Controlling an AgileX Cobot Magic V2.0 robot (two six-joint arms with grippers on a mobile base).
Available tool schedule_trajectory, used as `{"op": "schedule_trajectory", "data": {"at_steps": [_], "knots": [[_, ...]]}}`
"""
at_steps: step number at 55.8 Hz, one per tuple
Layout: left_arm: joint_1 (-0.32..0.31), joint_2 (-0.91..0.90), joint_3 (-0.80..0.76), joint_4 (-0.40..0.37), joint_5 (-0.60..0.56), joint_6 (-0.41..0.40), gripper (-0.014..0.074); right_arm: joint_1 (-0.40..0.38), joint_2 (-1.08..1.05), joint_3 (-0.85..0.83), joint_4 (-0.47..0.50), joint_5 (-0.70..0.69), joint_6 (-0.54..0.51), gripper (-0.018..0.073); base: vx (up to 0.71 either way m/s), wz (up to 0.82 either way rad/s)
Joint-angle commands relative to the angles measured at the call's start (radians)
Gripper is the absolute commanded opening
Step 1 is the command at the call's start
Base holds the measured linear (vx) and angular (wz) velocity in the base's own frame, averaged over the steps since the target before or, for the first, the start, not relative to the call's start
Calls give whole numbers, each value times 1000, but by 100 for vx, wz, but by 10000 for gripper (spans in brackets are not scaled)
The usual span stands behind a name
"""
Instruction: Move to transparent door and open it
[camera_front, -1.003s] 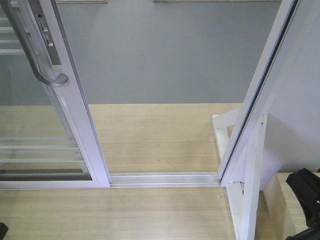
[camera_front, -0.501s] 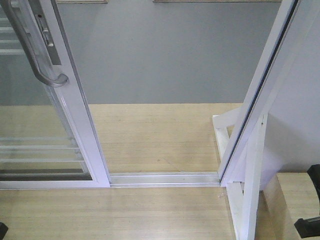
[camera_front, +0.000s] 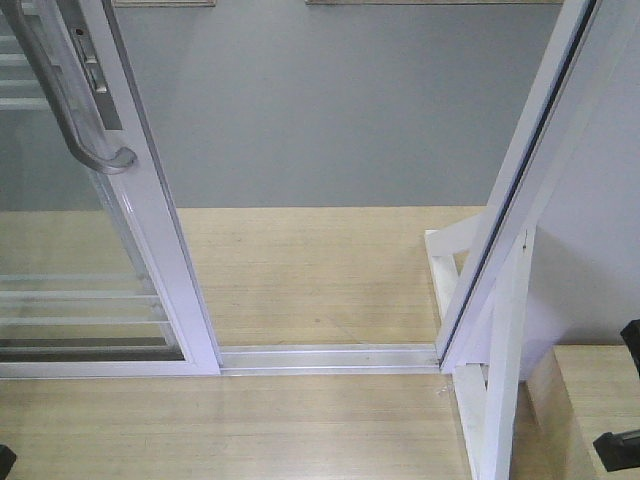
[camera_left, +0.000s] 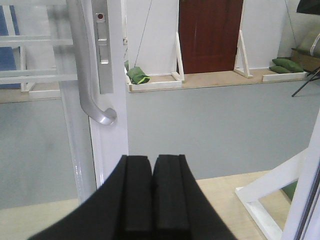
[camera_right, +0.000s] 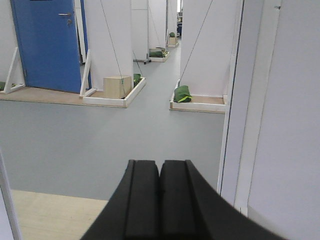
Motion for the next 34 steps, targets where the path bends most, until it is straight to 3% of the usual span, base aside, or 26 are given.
{"op": "schedule_trajectory", "data": {"at_steps": [1, 34], "knots": [[0, -14, -24, -8, -84, -8, 0, -7, -16, 2, -3, -87, -2, -6, 0, 0], [0, -14, -24, -8, -84, -8, 0, -7, -16, 2, -3, -77, -2, -6, 0, 0]]}}
